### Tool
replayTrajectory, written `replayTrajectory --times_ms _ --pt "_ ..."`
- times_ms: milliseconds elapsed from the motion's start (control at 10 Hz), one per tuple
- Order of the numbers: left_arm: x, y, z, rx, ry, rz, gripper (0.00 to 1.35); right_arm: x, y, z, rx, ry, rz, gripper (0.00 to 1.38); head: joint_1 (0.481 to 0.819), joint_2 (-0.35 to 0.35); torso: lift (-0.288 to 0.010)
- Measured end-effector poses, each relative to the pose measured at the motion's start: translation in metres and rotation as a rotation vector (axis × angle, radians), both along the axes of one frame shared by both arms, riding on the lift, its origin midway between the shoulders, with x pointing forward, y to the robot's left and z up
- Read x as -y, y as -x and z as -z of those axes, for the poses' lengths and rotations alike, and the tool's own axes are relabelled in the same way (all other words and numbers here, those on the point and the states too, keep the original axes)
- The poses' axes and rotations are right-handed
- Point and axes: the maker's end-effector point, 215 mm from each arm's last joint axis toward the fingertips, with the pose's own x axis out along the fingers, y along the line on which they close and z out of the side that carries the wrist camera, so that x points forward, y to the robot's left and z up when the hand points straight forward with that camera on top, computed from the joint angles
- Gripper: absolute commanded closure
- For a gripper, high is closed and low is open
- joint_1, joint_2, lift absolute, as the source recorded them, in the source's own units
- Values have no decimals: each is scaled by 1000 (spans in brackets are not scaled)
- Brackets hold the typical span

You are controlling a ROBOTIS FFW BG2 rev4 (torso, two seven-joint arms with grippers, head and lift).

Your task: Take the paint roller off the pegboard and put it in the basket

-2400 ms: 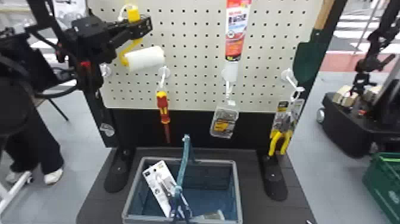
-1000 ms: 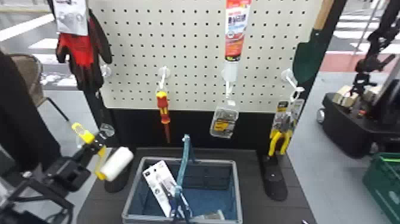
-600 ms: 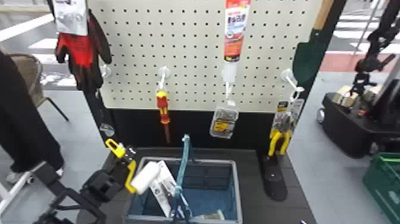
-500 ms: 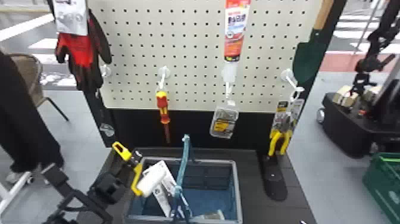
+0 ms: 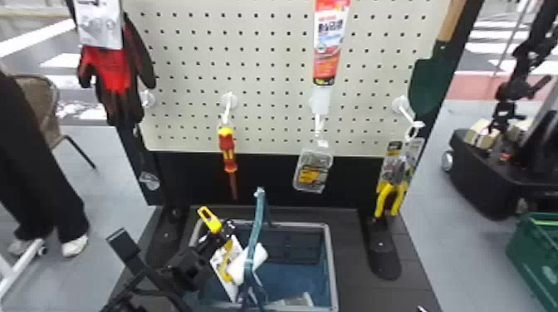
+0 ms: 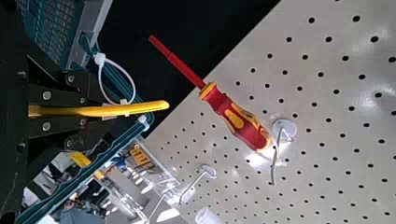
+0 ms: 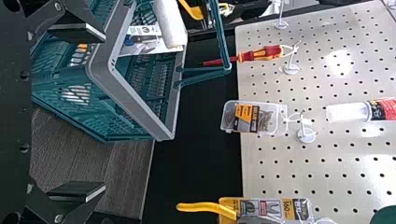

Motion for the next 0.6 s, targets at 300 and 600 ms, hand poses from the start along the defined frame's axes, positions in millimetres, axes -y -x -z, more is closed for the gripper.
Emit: replayTrajectory --times_ms 300,600 --pt "2 -2 0 5 -19 9 102 0 0 0 1 0 -3 180 549 0 -100" --pt "-4 -5 -4 23 -27 -7 176 0 0 1 -2 0 -4 180 549 0 -100"
